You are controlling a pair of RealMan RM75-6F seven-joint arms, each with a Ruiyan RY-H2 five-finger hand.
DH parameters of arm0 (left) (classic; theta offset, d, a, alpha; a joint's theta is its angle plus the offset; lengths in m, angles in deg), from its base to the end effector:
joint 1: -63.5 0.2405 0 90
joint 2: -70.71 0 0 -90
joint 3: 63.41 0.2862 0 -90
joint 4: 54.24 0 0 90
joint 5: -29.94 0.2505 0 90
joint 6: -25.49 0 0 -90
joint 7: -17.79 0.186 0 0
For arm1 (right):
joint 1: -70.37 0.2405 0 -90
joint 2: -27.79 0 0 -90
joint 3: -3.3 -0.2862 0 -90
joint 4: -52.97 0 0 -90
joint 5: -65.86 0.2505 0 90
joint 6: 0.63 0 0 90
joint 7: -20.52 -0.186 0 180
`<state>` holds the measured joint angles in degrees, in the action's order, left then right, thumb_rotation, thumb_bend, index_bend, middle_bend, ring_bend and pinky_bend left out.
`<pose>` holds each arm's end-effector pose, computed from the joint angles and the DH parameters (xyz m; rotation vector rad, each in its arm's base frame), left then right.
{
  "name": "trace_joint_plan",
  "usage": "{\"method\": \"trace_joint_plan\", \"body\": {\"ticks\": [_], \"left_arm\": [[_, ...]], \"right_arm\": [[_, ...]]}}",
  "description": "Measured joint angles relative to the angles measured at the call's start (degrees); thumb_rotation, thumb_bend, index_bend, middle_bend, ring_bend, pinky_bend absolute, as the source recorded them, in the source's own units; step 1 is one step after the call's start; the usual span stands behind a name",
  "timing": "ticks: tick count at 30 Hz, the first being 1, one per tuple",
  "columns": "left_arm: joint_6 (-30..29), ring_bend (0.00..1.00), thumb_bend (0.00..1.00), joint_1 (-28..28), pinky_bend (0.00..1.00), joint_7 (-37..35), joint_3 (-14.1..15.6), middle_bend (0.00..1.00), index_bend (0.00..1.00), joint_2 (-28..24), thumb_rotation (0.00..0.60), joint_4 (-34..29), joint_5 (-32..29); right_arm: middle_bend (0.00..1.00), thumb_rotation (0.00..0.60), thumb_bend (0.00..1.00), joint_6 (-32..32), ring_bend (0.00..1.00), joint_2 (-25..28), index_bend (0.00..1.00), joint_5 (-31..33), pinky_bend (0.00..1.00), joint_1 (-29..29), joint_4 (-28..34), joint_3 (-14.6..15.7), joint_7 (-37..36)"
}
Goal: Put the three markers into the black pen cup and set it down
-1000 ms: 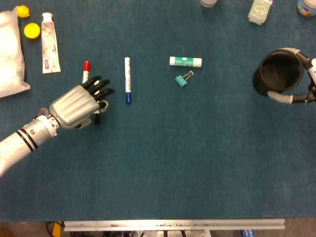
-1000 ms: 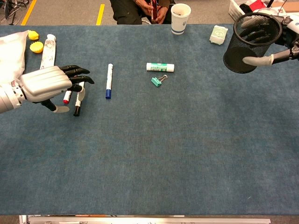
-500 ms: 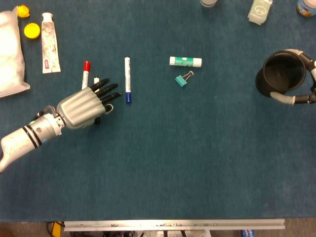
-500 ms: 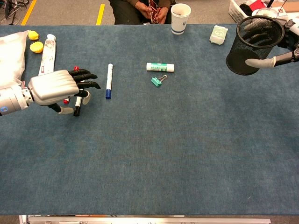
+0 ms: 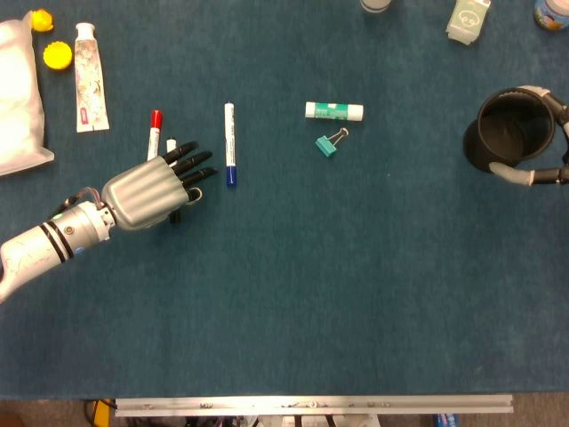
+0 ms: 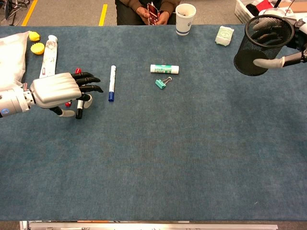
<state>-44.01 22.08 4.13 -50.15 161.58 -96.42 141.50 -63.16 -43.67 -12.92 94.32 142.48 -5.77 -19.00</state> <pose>-0.2895 0.3864 -0.0563 -2.4433 -0.2568 -0.7752 -0.2809 -0.3576 0.0522 1.2816 -1.6458 1.4077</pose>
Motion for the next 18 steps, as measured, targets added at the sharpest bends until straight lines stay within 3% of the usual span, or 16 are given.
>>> {"method": "trace_joint_plan", "body": {"ticks": [18], "left_arm": [[0.58, 0.02, 0.23, -1.1, 0.09, 0.11, 1.42, 0.14, 0.47, 0.93, 0.6, 0.94, -0.66]], "right_arm": [[0.35, 0.6, 0.17, 0.07, 0.28, 0.06, 0.35, 0.41, 0.29, -0.31, -0.22, -0.57, -0.32]]}}
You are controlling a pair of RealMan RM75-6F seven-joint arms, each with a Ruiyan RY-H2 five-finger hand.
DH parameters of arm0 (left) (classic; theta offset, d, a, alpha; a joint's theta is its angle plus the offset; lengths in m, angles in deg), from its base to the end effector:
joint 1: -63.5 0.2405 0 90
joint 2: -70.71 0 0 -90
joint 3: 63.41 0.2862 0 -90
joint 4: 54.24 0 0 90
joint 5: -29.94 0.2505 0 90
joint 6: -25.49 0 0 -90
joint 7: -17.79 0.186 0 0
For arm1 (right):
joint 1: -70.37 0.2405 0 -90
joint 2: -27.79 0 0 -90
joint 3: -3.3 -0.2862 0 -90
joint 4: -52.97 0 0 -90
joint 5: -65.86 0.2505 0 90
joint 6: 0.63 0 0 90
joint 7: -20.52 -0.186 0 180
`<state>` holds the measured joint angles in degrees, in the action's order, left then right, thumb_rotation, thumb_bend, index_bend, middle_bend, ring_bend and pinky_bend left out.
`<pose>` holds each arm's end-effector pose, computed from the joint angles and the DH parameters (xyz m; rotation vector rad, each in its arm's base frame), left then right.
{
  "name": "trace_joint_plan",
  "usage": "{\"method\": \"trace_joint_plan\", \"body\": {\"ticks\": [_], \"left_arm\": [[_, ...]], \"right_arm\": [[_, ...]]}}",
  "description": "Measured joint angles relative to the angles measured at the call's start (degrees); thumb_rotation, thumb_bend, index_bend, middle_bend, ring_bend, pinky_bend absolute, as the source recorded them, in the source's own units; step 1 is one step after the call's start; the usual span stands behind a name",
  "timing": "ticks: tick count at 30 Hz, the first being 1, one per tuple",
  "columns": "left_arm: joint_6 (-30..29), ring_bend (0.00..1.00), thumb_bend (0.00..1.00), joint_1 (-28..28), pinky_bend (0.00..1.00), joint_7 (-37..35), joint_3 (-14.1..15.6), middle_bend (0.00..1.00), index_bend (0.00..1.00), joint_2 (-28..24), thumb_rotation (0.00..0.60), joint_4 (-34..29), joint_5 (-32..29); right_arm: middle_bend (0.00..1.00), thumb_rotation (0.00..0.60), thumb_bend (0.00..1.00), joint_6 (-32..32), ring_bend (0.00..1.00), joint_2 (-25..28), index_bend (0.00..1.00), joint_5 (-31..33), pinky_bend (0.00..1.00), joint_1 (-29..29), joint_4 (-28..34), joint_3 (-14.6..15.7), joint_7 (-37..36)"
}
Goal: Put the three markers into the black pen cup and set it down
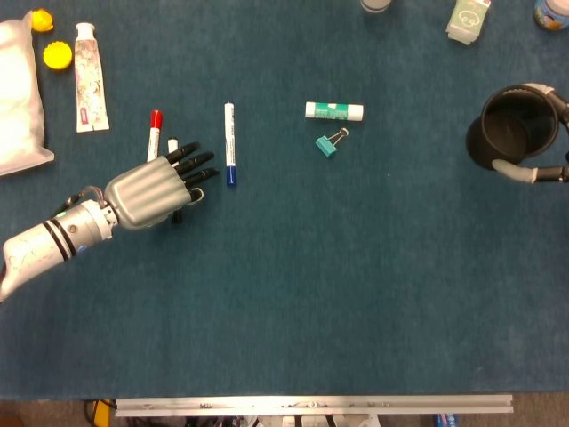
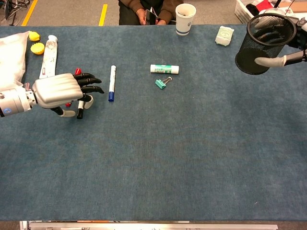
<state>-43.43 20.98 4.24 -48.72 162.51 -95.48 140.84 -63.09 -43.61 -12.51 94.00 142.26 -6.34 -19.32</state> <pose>-0.2878 0.3886 -0.0631 -2.4645 -0.2397 -0.7541 -0.2835 -0.3593 0.0553 1.2611 -1.6454 1.4135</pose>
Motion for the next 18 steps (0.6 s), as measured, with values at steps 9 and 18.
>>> {"method": "trace_joint_plan", "body": {"ticks": [9, 18], "left_arm": [[0.44, 0.02, 0.23, -0.18, 0.09, 0.38, 0.52, 0.14, 0.48, 0.47, 0.6, 0.77, -0.41], [0.99, 0.02, 0.23, -0.37, 0.09, 1.53, 0.9, 0.14, 0.49, 0.48, 0.6, 0.53, -0.7]], "right_arm": [[0.35, 0.6, 0.16, 0.34, 0.28, -0.02, 0.35, 0.17, 0.29, -0.01, -0.11, -0.17, -0.3], [0.35, 0.6, 0.16, 0.39, 0.28, -0.15, 0.35, 0.06, 0.29, -0.13, -0.39, -0.18, -0.63]]}}
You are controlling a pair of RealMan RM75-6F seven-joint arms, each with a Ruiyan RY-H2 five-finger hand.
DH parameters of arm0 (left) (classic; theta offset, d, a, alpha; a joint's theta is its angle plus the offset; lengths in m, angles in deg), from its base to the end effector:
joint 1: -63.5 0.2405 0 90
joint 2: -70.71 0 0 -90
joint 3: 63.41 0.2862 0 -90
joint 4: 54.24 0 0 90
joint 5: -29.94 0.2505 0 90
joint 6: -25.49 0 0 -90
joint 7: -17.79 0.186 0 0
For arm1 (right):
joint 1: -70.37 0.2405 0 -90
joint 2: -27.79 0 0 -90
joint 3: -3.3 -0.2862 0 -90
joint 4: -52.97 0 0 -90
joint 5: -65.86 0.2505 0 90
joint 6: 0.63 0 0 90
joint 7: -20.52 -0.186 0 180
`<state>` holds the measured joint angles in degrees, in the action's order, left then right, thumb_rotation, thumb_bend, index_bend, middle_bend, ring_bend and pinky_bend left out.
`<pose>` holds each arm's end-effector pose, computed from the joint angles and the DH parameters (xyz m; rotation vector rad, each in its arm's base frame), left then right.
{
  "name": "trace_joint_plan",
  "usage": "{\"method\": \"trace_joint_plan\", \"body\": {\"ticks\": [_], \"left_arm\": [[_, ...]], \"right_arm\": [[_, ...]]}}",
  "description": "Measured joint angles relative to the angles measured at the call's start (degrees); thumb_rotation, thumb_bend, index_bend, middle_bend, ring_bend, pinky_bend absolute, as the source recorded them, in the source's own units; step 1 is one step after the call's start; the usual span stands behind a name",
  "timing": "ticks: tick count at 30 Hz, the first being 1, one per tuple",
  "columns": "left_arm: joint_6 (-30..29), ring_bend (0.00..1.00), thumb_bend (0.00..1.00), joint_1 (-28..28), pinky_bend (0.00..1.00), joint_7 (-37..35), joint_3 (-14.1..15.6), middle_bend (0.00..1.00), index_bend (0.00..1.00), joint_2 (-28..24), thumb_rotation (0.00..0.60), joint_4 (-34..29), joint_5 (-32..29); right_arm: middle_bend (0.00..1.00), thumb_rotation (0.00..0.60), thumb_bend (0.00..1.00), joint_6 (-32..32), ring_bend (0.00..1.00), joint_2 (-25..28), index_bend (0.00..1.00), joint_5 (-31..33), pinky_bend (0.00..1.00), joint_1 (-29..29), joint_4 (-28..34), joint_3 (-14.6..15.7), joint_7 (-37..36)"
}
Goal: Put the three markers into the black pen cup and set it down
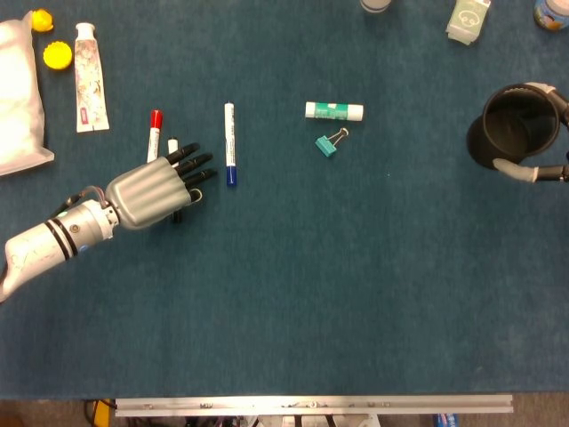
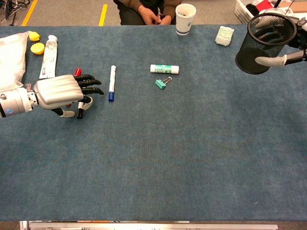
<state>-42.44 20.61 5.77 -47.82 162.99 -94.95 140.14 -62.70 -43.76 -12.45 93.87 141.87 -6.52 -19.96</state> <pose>-0.2909 0.3897 -0.0670 -2.4718 -0.2111 -0.7140 -0.2858 -0.3598 0.0548 1.2510 -1.6561 1.4132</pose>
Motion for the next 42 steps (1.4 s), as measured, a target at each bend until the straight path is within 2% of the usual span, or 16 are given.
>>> {"method": "trace_joint_plan", "body": {"ticks": [15, 28, 42], "left_arm": [[0.27, 0.02, 0.23, -0.21, 0.09, 0.56, 0.38, 0.14, 0.56, 0.29, 0.6, -0.63, -0.37], [0.64, 0.02, 0.23, -0.28, 0.09, 0.97, 0.57, 0.14, 0.55, 1.02, 0.6, -0.36, -0.61], [0.49, 0.02, 0.23, 0.15, 0.09, 1.87, 0.58, 0.15, 0.64, 1.61, 0.6, -0.34, -0.99]], "right_arm": [[0.35, 0.6, 0.16, -0.82, 0.28, 0.8, 0.35, -0.17, 0.29, -0.74, 0.58, -0.05, -0.15], [0.35, 0.6, 0.16, -1.37, 0.28, 1.56, 0.35, 0.02, 0.29, -1.31, 1.22, -0.3, -0.18], [0.35, 0.6, 0.16, -1.71, 0.28, 1.77, 0.36, -0.03, 0.29, -1.74, 0.94, -0.41, -0.86]]}}
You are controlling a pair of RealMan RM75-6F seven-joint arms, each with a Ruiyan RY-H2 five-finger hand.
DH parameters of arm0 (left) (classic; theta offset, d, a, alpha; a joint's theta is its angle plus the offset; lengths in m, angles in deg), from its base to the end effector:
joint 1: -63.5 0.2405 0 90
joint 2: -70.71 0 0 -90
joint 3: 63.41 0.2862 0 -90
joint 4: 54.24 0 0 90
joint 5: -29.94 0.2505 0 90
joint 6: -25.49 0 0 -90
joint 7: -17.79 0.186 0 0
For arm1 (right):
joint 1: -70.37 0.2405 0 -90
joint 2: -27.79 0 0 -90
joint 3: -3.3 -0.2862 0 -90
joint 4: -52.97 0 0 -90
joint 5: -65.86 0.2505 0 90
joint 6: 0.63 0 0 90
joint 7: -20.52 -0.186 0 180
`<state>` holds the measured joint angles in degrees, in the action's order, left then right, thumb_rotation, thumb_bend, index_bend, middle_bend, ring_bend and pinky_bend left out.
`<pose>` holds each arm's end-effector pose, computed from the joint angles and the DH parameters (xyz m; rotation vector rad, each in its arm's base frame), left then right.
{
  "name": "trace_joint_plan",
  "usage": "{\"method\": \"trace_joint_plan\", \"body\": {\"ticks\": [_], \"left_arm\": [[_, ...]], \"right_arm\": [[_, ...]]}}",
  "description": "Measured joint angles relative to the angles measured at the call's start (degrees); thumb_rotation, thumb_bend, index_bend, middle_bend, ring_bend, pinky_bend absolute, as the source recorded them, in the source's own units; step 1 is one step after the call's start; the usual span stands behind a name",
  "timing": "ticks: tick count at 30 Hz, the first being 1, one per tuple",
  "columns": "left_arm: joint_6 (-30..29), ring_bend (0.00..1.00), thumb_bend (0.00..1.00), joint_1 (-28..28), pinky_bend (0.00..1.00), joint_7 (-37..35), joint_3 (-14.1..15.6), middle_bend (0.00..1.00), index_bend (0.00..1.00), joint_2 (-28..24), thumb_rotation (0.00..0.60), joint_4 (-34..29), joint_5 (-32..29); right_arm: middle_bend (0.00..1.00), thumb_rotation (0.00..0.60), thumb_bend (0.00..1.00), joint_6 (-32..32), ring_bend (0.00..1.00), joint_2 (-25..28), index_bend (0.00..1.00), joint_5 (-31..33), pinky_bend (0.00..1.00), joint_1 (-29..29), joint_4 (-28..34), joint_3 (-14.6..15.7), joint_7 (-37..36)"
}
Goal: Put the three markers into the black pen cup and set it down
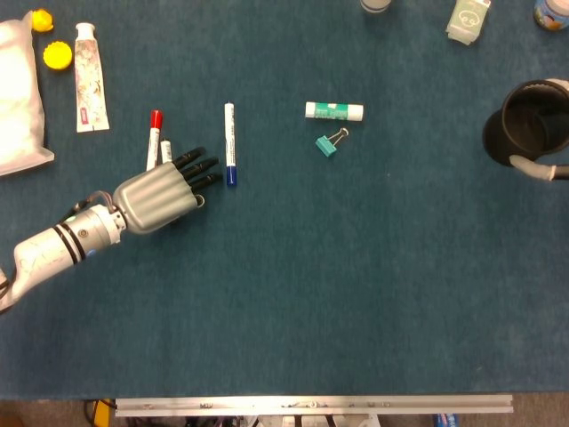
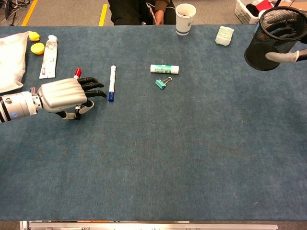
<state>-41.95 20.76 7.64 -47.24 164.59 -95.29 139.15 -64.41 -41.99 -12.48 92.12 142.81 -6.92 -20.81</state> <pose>-0.2883 0.3822 -0.0812 -2.4782 -0.2092 -0.7144 -0.2939 -0.3540 0.0715 1.2071 -1.6356 1.4326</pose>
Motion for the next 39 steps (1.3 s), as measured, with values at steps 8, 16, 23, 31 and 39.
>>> {"method": "trace_joint_plan", "body": {"ticks": [8, 16, 23, 31, 39], "left_arm": [[0.21, 0.02, 0.23, 0.24, 0.09, 0.82, -0.03, 0.15, 0.65, 0.5, 0.6, 0.01, -0.21], [0.03, 0.02, 0.23, 0.15, 0.09, 1.6, -0.41, 0.16, 0.68, 0.36, 0.6, -0.8, -0.48], [-0.68, 0.02, 0.23, 0.19, 0.09, 2.2, -0.77, 0.16, 0.69, -1.4, 0.6, -2.96, -0.84], [-1.95, 0.02, 0.23, 0.64, 0.09, 1.3, -1.65, 0.16, 0.69, -5.52, 0.6, -9.4, -2.27], [-1.79, 0.02, 0.23, 0.77, 0.09, -1.34, -3.63, 0.16, 0.69, -12.81, 0.6, -21.03, -5.78]], "right_arm": [[0.35, 0.6, 0.16, -0.21, 0.28, 0.45, 0.36, 0.1, 0.29, -0.19, 0.42, -0.22, -0.07], [0.35, 0.6, 0.16, -0.35, 0.28, 0.55, 0.36, 0.18, 0.29, -0.37, 0.28, -0.38, -0.55], [0.35, 0.6, 0.16, -0.43, 0.28, 0.31, 0.36, -0.01, 0.29, -0.43, -0.03, -0.44, -1.17], [0.35, 0.6, 0.16, -0.03, 0.28, -0.1, 0.36, -1.05, 0.29, -0.21, 0.09, 0.18, -1.33], [0.35, 0.6, 0.16, 1.26, 0.28, -1.02, 0.36, -2.25, 0.29, 0.92, 1.01, 0.85, -0.53]]}}
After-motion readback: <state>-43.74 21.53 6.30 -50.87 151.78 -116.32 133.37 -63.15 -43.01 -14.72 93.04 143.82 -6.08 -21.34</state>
